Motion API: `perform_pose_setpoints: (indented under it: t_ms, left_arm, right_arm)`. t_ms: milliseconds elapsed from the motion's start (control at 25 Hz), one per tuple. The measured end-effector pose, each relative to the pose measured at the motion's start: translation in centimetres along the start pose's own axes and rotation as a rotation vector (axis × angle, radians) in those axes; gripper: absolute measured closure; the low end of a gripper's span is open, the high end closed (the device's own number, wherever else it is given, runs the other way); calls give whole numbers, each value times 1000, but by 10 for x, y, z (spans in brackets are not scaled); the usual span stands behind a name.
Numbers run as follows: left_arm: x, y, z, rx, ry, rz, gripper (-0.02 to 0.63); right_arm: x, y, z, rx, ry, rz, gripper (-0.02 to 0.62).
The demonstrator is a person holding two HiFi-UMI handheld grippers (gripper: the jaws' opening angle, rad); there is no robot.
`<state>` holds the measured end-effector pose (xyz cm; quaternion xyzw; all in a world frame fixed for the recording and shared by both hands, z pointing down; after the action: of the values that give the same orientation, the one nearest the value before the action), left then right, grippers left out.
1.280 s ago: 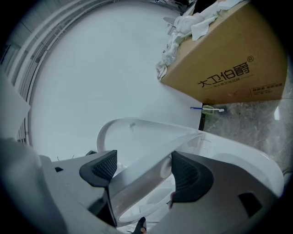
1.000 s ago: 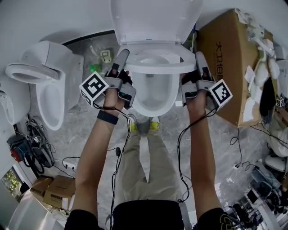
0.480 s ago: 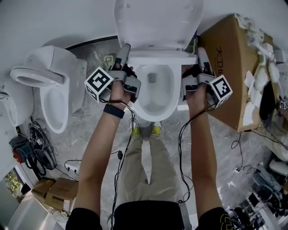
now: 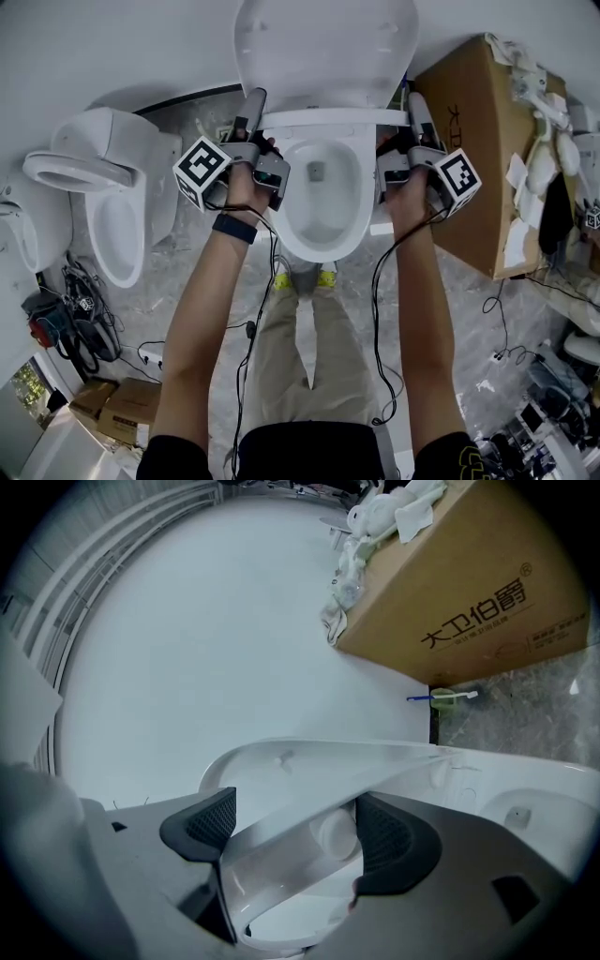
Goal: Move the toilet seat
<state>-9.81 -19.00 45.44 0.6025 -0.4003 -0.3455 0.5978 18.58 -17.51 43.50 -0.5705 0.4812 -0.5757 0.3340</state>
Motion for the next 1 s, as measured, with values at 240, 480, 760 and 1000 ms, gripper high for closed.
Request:
perform_pose_setpoints:
  t_ms: [240,480,760,1000]
  left_arm:
    - [10,1,7,-21,-7,9,155]
    - [35,0,18,-41,-7,12,138]
    - [45,0,25,-72,-22,48,132]
    - [62,2,35,-90,-48,66,126]
  right_arm:
    - [12,5,3,9,7,-4,189]
    - [36,15,10,29,2,-16,186]
    - [46,18,12,50,5,-27,187]
    - [67,18,20,56,5,-23,189]
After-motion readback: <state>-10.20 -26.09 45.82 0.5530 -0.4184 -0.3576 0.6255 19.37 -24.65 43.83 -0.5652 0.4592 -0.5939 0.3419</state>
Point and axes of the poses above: the fingertips, and each gripper's own axes: x forward along the fingers, y to its left, z out of its top, the point moved 1 cm from there along -x, backward along the fingers, and after that the axes turned 9 degrees about -z, right-handed, at the moved point
